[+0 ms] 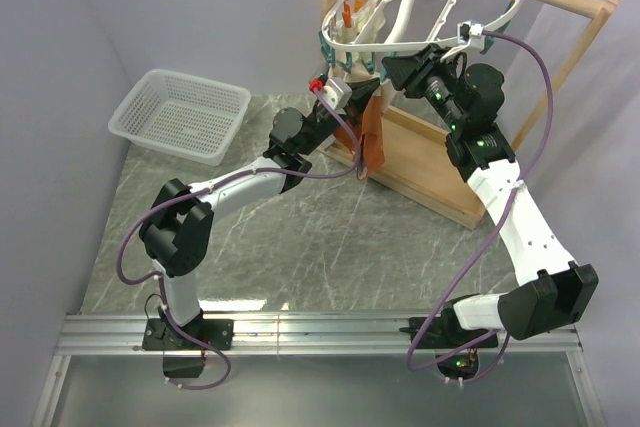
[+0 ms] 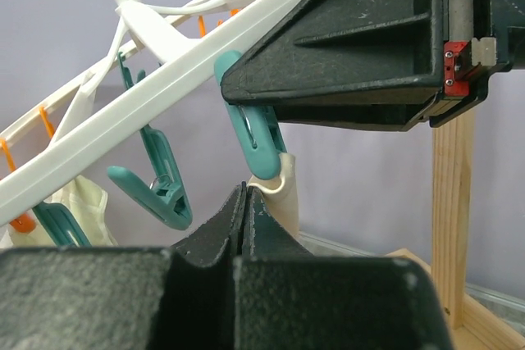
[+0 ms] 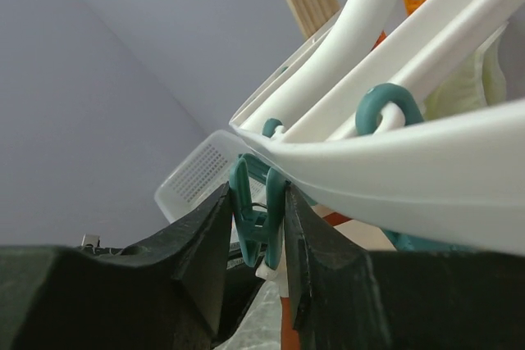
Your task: Clip the underwear to the hanger
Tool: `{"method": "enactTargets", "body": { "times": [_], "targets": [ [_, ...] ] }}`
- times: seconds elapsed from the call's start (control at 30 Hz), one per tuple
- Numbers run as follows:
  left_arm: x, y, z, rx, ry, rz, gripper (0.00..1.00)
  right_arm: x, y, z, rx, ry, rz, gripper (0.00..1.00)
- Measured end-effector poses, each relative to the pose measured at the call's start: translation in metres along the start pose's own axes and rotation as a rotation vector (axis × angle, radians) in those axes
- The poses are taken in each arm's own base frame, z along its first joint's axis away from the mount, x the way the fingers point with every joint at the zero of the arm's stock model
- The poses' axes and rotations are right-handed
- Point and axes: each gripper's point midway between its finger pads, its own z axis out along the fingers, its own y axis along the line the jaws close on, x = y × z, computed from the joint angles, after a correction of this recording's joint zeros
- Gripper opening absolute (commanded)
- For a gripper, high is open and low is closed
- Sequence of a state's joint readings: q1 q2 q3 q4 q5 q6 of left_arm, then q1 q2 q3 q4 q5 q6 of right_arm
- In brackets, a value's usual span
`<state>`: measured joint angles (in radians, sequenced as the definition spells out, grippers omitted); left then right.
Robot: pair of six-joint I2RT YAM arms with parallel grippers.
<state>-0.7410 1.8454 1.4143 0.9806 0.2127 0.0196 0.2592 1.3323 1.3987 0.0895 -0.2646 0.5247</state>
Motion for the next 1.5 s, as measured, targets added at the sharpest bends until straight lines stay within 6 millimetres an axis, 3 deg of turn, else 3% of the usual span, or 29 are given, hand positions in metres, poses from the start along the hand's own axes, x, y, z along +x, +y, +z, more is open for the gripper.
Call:
{"method": "enactTargets", "body": {
  "times": [0.4, 0.53, 0.9, 1.23, 1.4, 1.5],
  "targets": [
    [-0.008, 0.003, 0.005, -0.004, -0.02, 0.011, 0.0, 0.0, 0.001, 0.0, -0.006, 0.002, -0.002, 0.34],
    [-0.009, 0.005, 0.006, -0.005, -0.025, 0.013, 0.0, 0.0, 0.002, 0.0, -0.009, 0.004, 0.002, 0.44],
    [-0.004, 0.005, 0.006, -0.005, -0.017, 0.012, 0.0, 0.004, 0.006, 0.0, -0.033, 0.025, 0.002, 0.49],
    [-0.008, 0.005, 0.008, -0.005, -0.026, 0.014, 0.0, 0.01, 0.012, 0.0, -0.061, 0.051, 0.006, 0.64],
    [-0.003, 0.002, 0.006, 0.011, -0.007, 0.013, 0.13, 0.016, 0.012, -0.001, -0.062, 0.075, 0.009, 0.74],
    [0.008, -0.003, -0.001, 0.032, 0.03, 0.007, 0.29, 0.021, 0.011, -0.002, -0.055, 0.093, 0.005, 0.8]
  ]
}}
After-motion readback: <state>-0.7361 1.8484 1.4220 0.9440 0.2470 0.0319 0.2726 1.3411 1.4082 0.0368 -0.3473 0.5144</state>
